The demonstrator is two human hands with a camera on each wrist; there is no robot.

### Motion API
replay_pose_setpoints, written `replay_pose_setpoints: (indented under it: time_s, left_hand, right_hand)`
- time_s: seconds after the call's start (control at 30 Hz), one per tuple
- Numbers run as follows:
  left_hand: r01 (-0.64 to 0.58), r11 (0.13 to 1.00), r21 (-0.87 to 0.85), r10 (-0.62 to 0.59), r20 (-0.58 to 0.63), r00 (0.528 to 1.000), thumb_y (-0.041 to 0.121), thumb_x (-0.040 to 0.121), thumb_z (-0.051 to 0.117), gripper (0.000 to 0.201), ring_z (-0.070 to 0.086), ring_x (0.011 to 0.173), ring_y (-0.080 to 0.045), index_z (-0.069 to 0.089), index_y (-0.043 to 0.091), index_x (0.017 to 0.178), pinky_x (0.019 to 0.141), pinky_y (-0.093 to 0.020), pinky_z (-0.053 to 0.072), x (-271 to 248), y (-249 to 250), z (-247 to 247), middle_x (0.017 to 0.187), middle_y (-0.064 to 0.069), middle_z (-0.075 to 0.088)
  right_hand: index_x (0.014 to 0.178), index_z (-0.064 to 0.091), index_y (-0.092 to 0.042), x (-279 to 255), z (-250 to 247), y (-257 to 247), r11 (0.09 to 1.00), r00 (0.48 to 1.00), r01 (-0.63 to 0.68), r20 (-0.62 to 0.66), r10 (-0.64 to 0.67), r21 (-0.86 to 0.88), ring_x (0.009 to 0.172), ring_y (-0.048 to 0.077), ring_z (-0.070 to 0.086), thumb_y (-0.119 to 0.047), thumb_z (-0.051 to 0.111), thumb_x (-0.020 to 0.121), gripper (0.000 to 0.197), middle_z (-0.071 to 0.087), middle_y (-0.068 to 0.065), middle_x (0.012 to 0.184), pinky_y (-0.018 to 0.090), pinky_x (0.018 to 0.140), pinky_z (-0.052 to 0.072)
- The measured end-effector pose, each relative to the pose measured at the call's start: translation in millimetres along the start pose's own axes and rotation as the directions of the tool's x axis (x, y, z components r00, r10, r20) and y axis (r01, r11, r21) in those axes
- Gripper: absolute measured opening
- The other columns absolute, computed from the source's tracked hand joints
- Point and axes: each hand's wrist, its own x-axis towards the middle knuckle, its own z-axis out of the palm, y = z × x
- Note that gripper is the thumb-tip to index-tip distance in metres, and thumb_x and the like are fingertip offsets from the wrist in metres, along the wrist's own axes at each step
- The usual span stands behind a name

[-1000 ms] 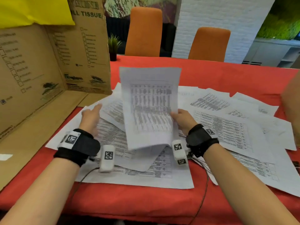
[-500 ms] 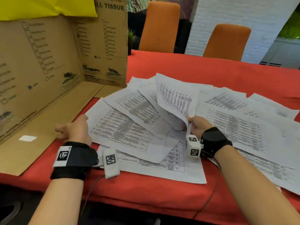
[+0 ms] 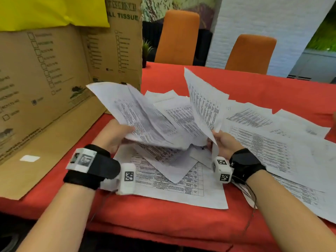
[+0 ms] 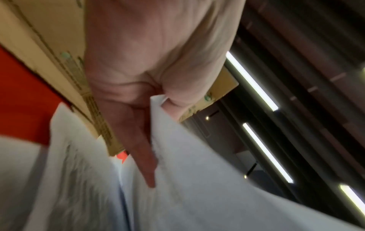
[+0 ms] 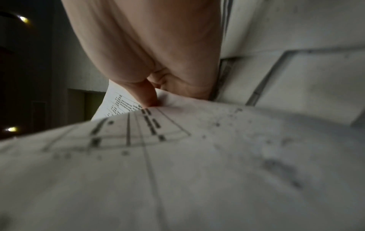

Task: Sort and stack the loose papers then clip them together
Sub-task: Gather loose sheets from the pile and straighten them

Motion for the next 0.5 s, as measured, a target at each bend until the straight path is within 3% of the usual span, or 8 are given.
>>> replay_pose_setpoints:
  time_s: [0.07, 0.1, 0.17, 0.2, 0.27, 0.37, 0.43, 0.5]
  left_hand:
    - [-0.107, 0.993, -0.042, 0.104, -0.071, 0.992, -0.001, 0.092, 0.054, 0.022, 0.071, 0.070, -0.013, 0.062, 0.011, 0.109, 0.062, -0.029, 0.060, 1.9, 16.0, -18.7, 0.104, -0.008, 0.066]
    - [-0.166, 0.985, -0.041, 0.162, -0.092, 0.982, 0.001, 0.091, 0.056, 0.027, 0.071, 0.078, -0.014, 0.062, 0.012, 0.114, 0.069, -0.031, 0.059, 3.1, 24.3, -27.9, 0.107, -0.007, 0.067]
    - [-0.257, 0.965, -0.047, 0.254, -0.069, 0.965, 0.002, 0.091, 0.056, 0.033, 0.068, 0.098, -0.018, 0.060, 0.011, 0.122, 0.088, -0.036, 0.054, 0.9, 38.9, -41.1, 0.117, -0.008, 0.066]
    - [-0.281, 0.959, -0.035, 0.280, -0.036, 0.959, 0.002, 0.092, 0.055, 0.031, 0.069, 0.096, -0.014, 0.061, 0.011, 0.120, 0.087, -0.032, 0.055, 0.4, 44.3, -44.5, 0.113, -0.008, 0.068]
    - [-0.291, 0.957, -0.013, 0.292, 0.039, 0.956, 0.004, 0.093, 0.054, 0.022, 0.071, 0.080, -0.002, 0.065, 0.014, 0.108, 0.072, -0.019, 0.058, 1.5, 50.2, -44.4, 0.095, 0.004, 0.072]
    - [-0.262, 0.963, -0.053, 0.267, 0.105, 0.958, 0.008, 0.093, 0.054, 0.017, 0.072, 0.079, -0.005, 0.066, 0.016, 0.101, 0.066, -0.019, 0.058, 7.7, 49.9, -32.0, 0.084, 0.008, 0.076]
    - [-0.230, 0.971, -0.059, 0.236, 0.129, 0.963, 0.013, 0.093, 0.055, 0.014, 0.073, 0.077, -0.007, 0.067, 0.015, 0.101, 0.064, -0.023, 0.058, 11.9, 43.3, -19.0, 0.090, 0.004, 0.076]
    - [-0.212, 0.977, -0.009, 0.211, 0.151, 0.966, 0.021, 0.091, 0.060, 0.018, 0.072, 0.078, -0.011, 0.068, 0.015, 0.106, 0.066, -0.027, 0.058, 16.8, 34.9, -3.9, 0.098, 0.000, 0.074]
  right_hand:
    - [0.094, 0.048, -0.006, -6.1, 5.8, -7.8, 0.999, 0.997, 0.036, 0.067, -0.035, -0.021, 0.042, 0.011, 0.063, -0.009, 0.032, 0.105, 0.019, 0.064, 0.002, 0.051, 0.020, 0.040, 0.049]
    - [0.103, 0.050, -0.005, -7.5, 8.1, -11.9, 0.998, 0.994, 0.050, 0.097, -0.047, -0.037, 0.048, 0.012, 0.066, -0.009, 0.033, 0.105, 0.018, 0.068, 0.003, 0.059, 0.022, 0.043, 0.052]
    - [0.126, 0.051, 0.002, -8.7, 13.2, -18.2, 0.993, 0.988, 0.080, 0.139, -0.068, -0.087, 0.073, 0.017, 0.072, -0.010, 0.036, 0.103, 0.030, 0.072, 0.009, 0.092, 0.029, 0.059, 0.058]
    - [0.134, 0.049, 0.003, -7.5, 16.3, -20.6, 0.989, 0.987, 0.102, 0.139, -0.086, -0.109, 0.089, 0.020, 0.071, -0.013, 0.038, 0.103, 0.036, 0.069, 0.011, 0.109, 0.033, 0.071, 0.059]
    - [0.134, 0.051, 0.000, -8.8, 26.1, -24.3, 0.974, 0.978, 0.144, 0.174, -0.114, -0.173, 0.107, 0.025, 0.065, -0.020, 0.043, 0.101, 0.040, 0.064, 0.013, 0.125, 0.038, 0.091, 0.054]
    - [0.127, 0.054, -0.007, -8.3, 42.8, -25.3, 0.911, 0.951, 0.282, 0.213, -0.224, -0.302, 0.103, 0.022, 0.064, -0.026, 0.049, 0.099, 0.035, 0.064, 0.009, 0.121, 0.038, 0.093, 0.051]
    - [0.117, 0.059, -0.015, -10.0, 51.5, -23.7, 0.851, 0.938, 0.339, 0.210, -0.275, -0.400, 0.099, 0.021, 0.064, -0.028, 0.046, 0.099, 0.025, 0.067, 0.004, 0.111, 0.040, 0.094, 0.050]
    - [0.114, 0.059, -0.016, -6.2, 55.6, -19.7, 0.799, 0.937, 0.348, 0.154, -0.313, -0.490, 0.105, 0.027, 0.063, -0.037, 0.046, 0.094, 0.032, 0.066, 0.007, 0.113, 0.046, 0.099, 0.048]
